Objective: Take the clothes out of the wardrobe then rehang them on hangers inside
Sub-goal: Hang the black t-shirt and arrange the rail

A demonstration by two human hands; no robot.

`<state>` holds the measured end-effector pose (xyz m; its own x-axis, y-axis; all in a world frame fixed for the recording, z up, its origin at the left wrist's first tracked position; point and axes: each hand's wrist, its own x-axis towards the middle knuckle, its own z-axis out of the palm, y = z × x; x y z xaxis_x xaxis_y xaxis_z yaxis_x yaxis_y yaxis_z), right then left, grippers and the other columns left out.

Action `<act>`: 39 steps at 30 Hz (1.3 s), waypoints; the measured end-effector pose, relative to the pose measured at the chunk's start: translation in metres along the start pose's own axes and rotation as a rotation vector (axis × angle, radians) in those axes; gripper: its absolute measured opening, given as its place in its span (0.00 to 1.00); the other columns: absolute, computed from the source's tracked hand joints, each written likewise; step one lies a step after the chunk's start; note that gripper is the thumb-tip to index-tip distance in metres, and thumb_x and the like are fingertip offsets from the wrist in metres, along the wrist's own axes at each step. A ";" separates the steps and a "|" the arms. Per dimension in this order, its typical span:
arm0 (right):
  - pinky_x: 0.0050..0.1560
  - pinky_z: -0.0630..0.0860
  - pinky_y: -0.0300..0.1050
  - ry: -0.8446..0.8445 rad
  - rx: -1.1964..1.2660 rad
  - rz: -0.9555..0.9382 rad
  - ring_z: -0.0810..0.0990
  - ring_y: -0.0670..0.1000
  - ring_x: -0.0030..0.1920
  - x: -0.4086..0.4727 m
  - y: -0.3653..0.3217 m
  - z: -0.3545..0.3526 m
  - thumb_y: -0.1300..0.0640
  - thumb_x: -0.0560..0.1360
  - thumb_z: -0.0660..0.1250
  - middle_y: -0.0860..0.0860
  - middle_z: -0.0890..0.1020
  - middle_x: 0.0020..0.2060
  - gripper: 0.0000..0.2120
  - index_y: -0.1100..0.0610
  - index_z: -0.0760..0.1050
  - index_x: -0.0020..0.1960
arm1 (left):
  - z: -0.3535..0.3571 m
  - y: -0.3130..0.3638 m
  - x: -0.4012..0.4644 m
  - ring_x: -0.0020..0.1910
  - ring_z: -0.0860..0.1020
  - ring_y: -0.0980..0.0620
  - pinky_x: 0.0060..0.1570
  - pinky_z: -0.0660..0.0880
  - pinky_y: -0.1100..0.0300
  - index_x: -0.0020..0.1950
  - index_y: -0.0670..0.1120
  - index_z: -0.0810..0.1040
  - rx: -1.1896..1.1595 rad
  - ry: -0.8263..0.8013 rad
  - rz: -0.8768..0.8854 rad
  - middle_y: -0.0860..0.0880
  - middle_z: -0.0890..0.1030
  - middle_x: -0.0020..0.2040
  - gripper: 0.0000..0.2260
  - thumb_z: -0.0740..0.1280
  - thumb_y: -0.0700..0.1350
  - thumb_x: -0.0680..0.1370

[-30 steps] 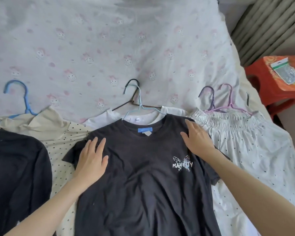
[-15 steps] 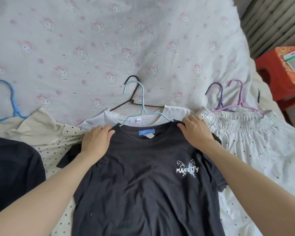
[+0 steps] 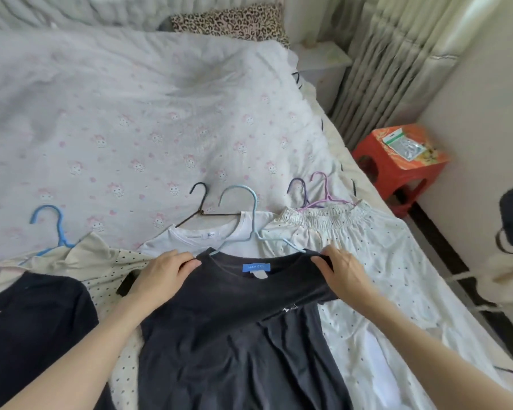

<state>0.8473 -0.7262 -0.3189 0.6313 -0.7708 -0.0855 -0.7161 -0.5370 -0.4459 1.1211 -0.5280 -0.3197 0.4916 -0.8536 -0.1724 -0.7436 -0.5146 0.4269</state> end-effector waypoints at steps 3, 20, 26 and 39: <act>0.41 0.68 0.40 0.076 0.124 0.115 0.74 0.50 0.42 -0.071 0.017 -0.033 0.50 0.77 0.62 0.49 0.76 0.41 0.10 0.58 0.75 0.47 | -0.004 0.042 -0.028 0.41 0.73 0.58 0.39 0.66 0.67 0.46 0.48 0.79 -0.095 0.021 0.108 0.56 0.74 0.39 0.11 0.62 0.54 0.78; 0.48 0.71 0.44 0.867 0.165 0.711 0.76 0.50 0.44 -0.477 0.058 -0.149 0.56 0.73 0.70 0.47 0.80 0.39 0.03 0.55 0.80 0.44 | 0.047 0.315 -0.186 0.42 0.76 0.54 0.44 0.72 0.58 0.38 0.48 0.76 -0.422 -0.154 0.732 0.53 0.79 0.38 0.08 0.70 0.49 0.73; 0.49 0.70 0.44 1.124 0.005 0.913 0.75 0.49 0.42 -0.615 0.055 -0.160 0.54 0.72 0.71 0.46 0.77 0.37 0.07 0.58 0.81 0.44 | 0.070 0.411 -0.282 0.41 0.76 0.54 0.42 0.69 0.64 0.40 0.49 0.78 -0.472 -0.271 0.973 0.53 0.79 0.38 0.05 0.70 0.48 0.73; 0.48 0.72 0.47 1.282 -0.158 1.433 0.75 0.49 0.43 -0.905 0.032 -0.157 0.49 0.72 0.70 0.45 0.75 0.38 0.10 0.57 0.78 0.41 | 0.170 0.563 -0.538 0.38 0.74 0.56 0.38 0.67 0.62 0.36 0.51 0.72 -0.552 -0.647 1.369 0.54 0.76 0.35 0.10 0.72 0.46 0.71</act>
<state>0.2061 -0.1003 -0.1158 -0.8707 -0.3123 0.3799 -0.4862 0.6630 -0.5693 0.3615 -0.3724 -0.1375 -0.7421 -0.5878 0.3220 -0.1251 0.5935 0.7950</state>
